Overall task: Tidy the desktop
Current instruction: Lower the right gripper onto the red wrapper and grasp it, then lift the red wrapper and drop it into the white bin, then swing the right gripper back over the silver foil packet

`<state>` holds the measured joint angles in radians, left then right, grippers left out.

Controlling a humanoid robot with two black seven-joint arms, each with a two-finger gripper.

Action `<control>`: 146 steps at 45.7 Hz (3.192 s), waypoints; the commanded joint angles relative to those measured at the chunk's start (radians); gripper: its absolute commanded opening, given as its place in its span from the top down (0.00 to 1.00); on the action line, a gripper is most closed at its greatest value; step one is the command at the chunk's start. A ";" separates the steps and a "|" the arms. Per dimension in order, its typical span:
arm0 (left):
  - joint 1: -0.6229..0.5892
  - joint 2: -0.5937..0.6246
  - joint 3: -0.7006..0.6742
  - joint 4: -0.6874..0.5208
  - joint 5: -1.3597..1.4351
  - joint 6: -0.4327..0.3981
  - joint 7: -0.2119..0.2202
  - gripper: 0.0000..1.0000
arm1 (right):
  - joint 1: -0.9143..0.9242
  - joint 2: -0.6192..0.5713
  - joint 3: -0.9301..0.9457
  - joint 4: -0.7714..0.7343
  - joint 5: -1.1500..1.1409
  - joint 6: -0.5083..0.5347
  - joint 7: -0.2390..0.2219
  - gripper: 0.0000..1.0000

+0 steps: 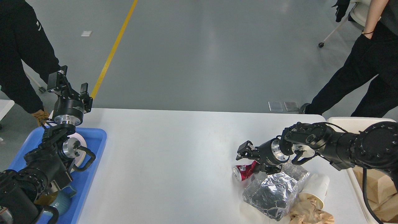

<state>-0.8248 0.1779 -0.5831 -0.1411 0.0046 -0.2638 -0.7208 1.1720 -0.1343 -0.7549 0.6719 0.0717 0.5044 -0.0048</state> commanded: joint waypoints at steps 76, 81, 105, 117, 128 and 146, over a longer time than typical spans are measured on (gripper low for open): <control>0.000 0.000 0.000 0.000 0.000 0.000 0.000 0.04 | 0.635 -0.491 0.023 0.189 0.011 0.230 -0.075 1.00; 0.000 0.000 0.000 0.000 0.000 0.000 0.000 0.04 | 0.566 -0.514 0.008 0.117 0.011 0.195 -0.076 1.00; 0.000 0.000 0.000 0.000 0.000 0.000 0.000 0.04 | -0.133 -0.574 0.029 -0.222 0.014 -0.423 -0.076 1.00; 0.000 0.000 0.000 0.000 0.000 0.000 0.000 0.04 | -0.302 -0.525 0.025 -0.296 0.011 -0.434 -0.075 0.07; 0.000 0.000 0.000 0.000 0.000 0.000 0.000 0.04 | -0.324 -0.488 0.022 -0.345 0.011 -0.422 -0.075 0.00; 0.000 0.000 0.000 0.000 0.000 0.000 0.000 0.04 | -0.098 -0.349 -0.066 -0.333 -0.007 -0.369 -0.078 0.00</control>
<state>-0.8252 0.1779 -0.5830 -0.1411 0.0045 -0.2638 -0.7208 0.9886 -0.5696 -0.7567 0.3375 0.0703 0.1217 -0.0782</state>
